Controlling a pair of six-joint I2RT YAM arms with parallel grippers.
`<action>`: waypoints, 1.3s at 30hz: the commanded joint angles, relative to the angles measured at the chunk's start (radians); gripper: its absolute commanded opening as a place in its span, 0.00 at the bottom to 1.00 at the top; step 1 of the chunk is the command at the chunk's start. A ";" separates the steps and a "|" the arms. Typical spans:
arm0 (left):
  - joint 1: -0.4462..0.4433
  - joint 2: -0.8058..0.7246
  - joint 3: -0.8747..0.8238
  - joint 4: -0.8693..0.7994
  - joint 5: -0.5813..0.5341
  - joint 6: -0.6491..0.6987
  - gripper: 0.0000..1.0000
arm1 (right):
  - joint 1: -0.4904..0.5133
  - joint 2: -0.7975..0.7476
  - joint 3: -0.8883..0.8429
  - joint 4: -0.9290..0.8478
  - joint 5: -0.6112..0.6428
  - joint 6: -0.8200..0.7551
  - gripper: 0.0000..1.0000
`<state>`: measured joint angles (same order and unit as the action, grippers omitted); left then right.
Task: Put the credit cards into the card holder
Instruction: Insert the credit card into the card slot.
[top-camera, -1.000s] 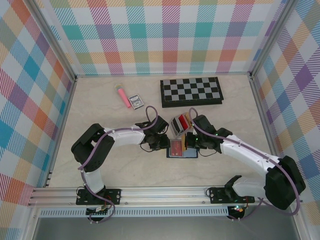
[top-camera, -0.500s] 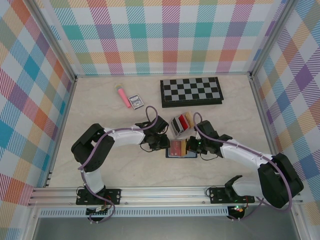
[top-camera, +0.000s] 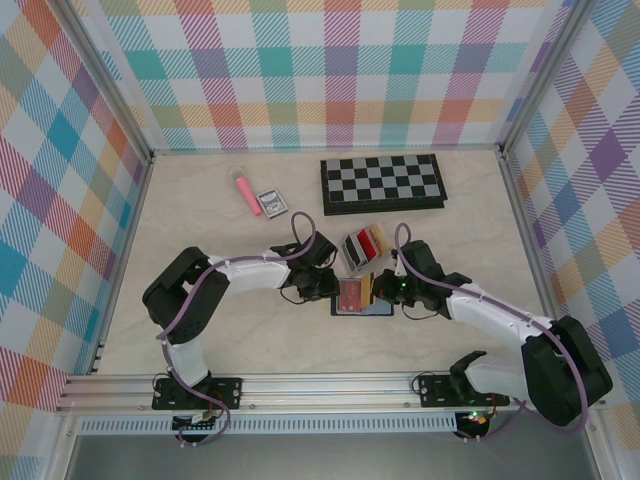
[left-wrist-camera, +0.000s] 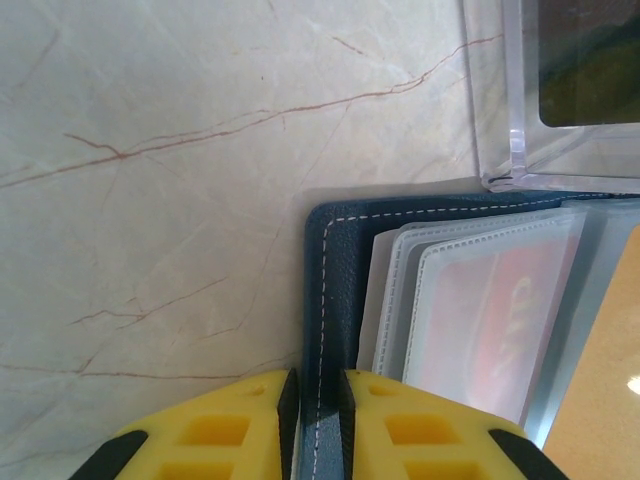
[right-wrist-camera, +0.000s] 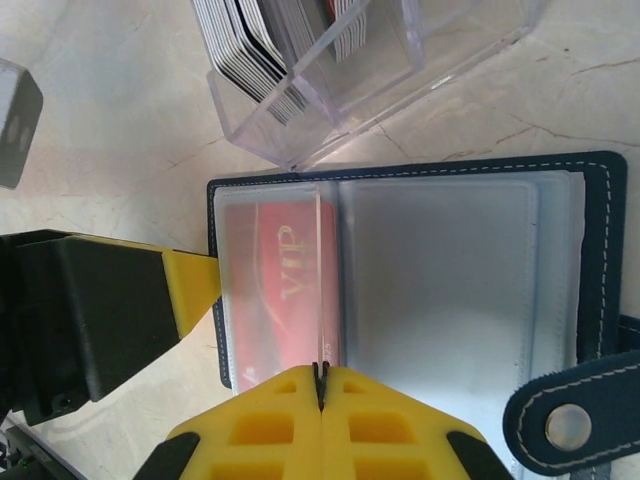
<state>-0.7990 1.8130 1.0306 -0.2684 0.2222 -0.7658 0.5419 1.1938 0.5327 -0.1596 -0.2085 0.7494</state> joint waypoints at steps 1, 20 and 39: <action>-0.008 0.025 -0.025 -0.045 -0.019 -0.004 0.21 | -0.006 0.006 -0.005 0.026 -0.029 0.012 0.03; -0.008 0.043 -0.015 -0.041 -0.011 -0.006 0.20 | -0.007 0.142 -0.052 0.130 -0.091 0.020 0.03; -0.008 0.044 -0.014 -0.043 -0.013 -0.008 0.20 | -0.019 0.104 -0.058 0.078 -0.084 -0.031 0.03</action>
<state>-0.7990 1.8153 1.0302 -0.2703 0.2188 -0.7689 0.5285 1.2621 0.4896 -0.0875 -0.2535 0.7437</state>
